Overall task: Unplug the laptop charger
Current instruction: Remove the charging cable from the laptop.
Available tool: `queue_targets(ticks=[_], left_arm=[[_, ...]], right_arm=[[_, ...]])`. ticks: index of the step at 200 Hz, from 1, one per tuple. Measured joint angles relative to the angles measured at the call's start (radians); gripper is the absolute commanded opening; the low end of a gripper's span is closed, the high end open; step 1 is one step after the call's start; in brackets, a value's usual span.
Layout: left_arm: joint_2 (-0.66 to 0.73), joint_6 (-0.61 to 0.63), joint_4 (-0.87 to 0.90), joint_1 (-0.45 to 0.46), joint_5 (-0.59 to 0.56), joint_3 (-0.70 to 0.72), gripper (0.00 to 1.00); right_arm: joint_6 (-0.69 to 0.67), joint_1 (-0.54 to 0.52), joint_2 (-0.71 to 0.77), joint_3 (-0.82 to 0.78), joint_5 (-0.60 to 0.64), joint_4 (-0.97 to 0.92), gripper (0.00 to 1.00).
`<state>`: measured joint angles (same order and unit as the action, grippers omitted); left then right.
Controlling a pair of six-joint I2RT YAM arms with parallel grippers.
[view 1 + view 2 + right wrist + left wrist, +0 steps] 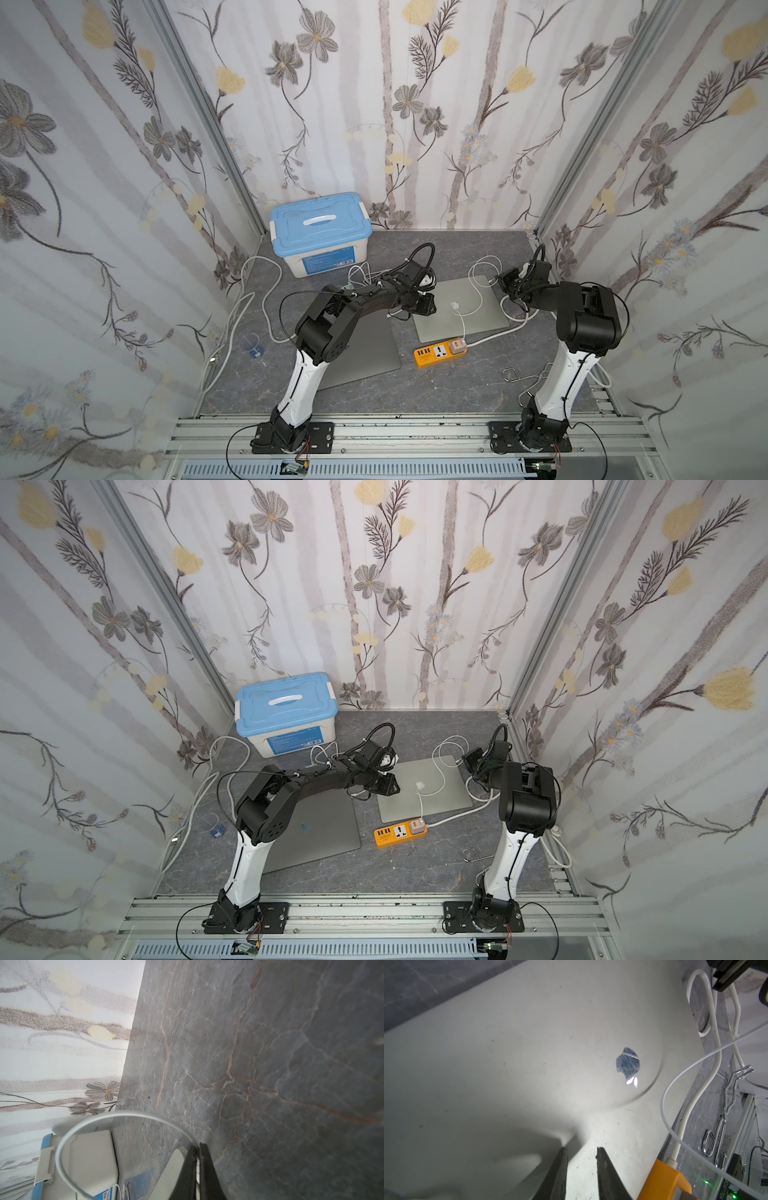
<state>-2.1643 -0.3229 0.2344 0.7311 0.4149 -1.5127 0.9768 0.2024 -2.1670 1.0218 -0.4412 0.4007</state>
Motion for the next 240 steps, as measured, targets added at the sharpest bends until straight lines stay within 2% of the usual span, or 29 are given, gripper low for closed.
queue_targets(ticks=[23, 183, 240], left_arm=[[0.001, 0.000, -0.002, 0.000, 0.000, 0.001, 0.29], [-0.018, -0.021, 0.008, -0.002, 0.008, -0.020, 0.29], [-0.010, -0.021, -0.012, -0.002, 0.007, -0.002, 0.28]], right_arm=[[-0.003, 0.000, 0.000, 0.000, 0.000, 0.000, 0.01], [-0.009, 0.000, 0.001, 0.007, 0.003, -0.023, 0.02], [-0.034, 0.060, 0.067, -0.026, 0.026, -0.053, 0.03]])
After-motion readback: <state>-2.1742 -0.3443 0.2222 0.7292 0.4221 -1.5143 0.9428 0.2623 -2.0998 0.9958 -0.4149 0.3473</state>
